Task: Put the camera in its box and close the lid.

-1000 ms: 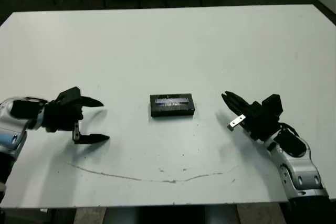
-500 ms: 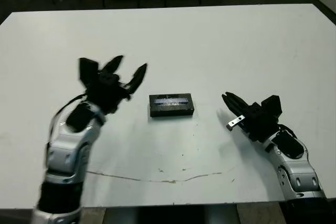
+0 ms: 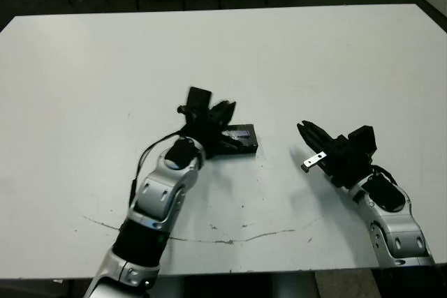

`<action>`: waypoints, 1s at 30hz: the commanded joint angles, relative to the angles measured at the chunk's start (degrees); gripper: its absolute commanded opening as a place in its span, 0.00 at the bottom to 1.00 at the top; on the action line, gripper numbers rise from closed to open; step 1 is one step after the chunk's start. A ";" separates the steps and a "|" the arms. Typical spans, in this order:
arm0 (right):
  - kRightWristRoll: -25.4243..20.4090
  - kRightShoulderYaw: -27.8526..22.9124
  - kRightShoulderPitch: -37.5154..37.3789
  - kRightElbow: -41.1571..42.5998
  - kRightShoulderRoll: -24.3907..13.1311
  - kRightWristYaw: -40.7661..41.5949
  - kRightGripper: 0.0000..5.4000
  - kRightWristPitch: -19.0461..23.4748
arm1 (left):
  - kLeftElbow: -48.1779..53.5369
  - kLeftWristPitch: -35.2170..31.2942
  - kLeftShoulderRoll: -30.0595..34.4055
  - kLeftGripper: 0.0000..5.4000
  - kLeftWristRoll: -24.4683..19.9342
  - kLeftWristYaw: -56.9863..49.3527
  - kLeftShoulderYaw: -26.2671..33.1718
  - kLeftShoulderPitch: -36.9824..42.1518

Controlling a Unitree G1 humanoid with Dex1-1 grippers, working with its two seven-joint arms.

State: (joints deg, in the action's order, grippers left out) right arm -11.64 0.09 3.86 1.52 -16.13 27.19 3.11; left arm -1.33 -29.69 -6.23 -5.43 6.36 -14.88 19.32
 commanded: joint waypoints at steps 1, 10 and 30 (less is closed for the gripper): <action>0.31 0.21 -1.13 0.72 -0.18 -0.47 0.00 2.18 | -3.11 -2.13 0.17 0.00 1.66 -0.78 -0.53 -1.64; 0.71 0.27 -1.05 -0.20 0.05 -0.12 0.00 0.84 | -11.72 -0.14 1.20 0.00 5.29 0.05 -2.52 -4.55; -0.45 -0.21 -0.28 -4.69 0.93 2.20 0.00 -3.83 | 10.25 19.80 11.14 0.00 3.40 8.46 4.71 -18.77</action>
State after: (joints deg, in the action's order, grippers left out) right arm -11.90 -0.04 4.11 -3.13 -15.24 29.46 -1.51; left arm 7.74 -11.71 3.62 -1.92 14.56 -11.46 2.06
